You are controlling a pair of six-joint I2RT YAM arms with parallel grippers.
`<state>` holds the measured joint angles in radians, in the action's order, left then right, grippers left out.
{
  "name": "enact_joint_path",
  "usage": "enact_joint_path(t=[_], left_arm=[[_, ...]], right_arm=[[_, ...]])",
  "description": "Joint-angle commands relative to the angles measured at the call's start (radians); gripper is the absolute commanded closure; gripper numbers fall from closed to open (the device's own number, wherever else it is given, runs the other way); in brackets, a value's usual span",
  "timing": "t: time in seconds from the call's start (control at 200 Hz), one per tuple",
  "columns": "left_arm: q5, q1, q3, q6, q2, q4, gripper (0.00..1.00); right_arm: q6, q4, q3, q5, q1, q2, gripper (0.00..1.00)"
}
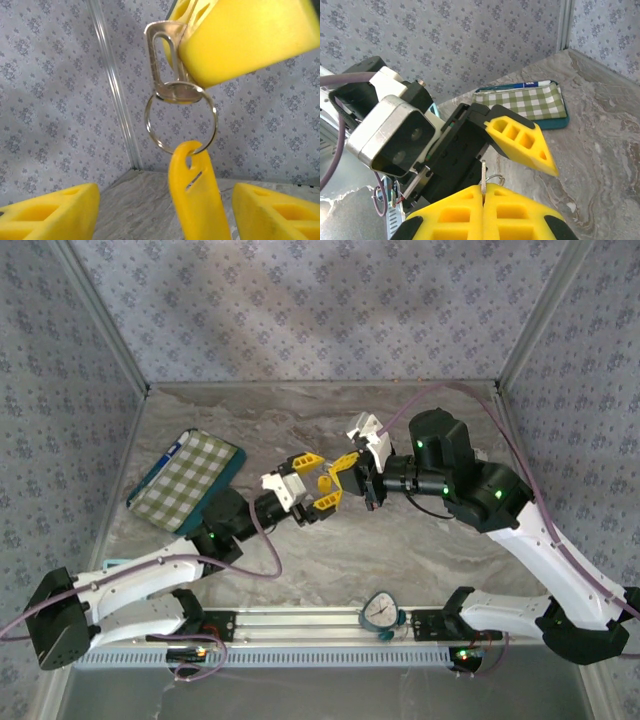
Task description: Remove the keys from the keyring
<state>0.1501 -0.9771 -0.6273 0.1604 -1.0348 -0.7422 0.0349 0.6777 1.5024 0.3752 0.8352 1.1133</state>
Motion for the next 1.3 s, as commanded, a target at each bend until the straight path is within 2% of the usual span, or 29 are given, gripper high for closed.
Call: enact_joint_path(t=[0.0, 0.2, 0.31, 0.47, 0.545, 0.63, 0.78, 0.934, 0.994, 1.134, 1.194, 1.294], left_arm=[[0.035, 0.001, -0.05, 0.012, -0.008, -0.086, 0.31], [0.041, 0.001, -0.067, 0.013, -0.007, -0.085, 0.37], [0.047, 0.003, -0.075, 0.017, -0.005, -0.068, 0.49], [0.045, 0.003, -0.074, 0.009, -0.002, -0.081, 0.49], [0.05, 0.005, -0.076, 0.007, 0.002, -0.083, 0.57], [0.053, 0.005, -0.081, 0.006, 0.004, -0.083, 0.6], [0.053, 0.006, -0.08, 0.003, 0.008, -0.082, 0.61], [0.058, 0.006, -0.081, -0.005, 0.013, -0.083, 0.46], [0.066, 0.006, -0.081, -0.005, 0.013, -0.082, 0.46], [0.078, 0.007, -0.083, -0.004, 0.013, -0.074, 0.64], [0.08, 0.008, -0.084, -0.002, 0.013, -0.073, 0.75], [0.078, 0.01, -0.084, -0.002, 0.015, -0.074, 0.83]], right_arm=[[0.03, -0.03, 0.001, 0.03, -0.005, -0.011, 1.0], [0.03, -0.034, -0.007, 0.04, -0.01, -0.016, 1.0], [0.037, -0.052, -0.017, 0.051, -0.019, -0.021, 1.0], [0.042, -0.06, -0.023, 0.061, -0.025, -0.024, 1.0], [0.045, -0.063, -0.027, 0.063, -0.027, -0.026, 1.0], [0.048, -0.07, -0.029, 0.068, -0.03, -0.029, 1.0], [0.053, -0.072, -0.04, 0.074, -0.032, -0.035, 1.0], [0.06, -0.072, -0.051, 0.078, -0.038, -0.036, 1.0], [0.062, -0.097, -0.052, 0.08, -0.039, -0.038, 1.0], [0.065, -0.108, -0.055, 0.083, -0.043, -0.043, 1.0], [0.068, -0.11, -0.057, 0.086, -0.045, -0.044, 1.0], [0.072, -0.119, -0.063, 0.09, -0.049, -0.049, 1.0]])
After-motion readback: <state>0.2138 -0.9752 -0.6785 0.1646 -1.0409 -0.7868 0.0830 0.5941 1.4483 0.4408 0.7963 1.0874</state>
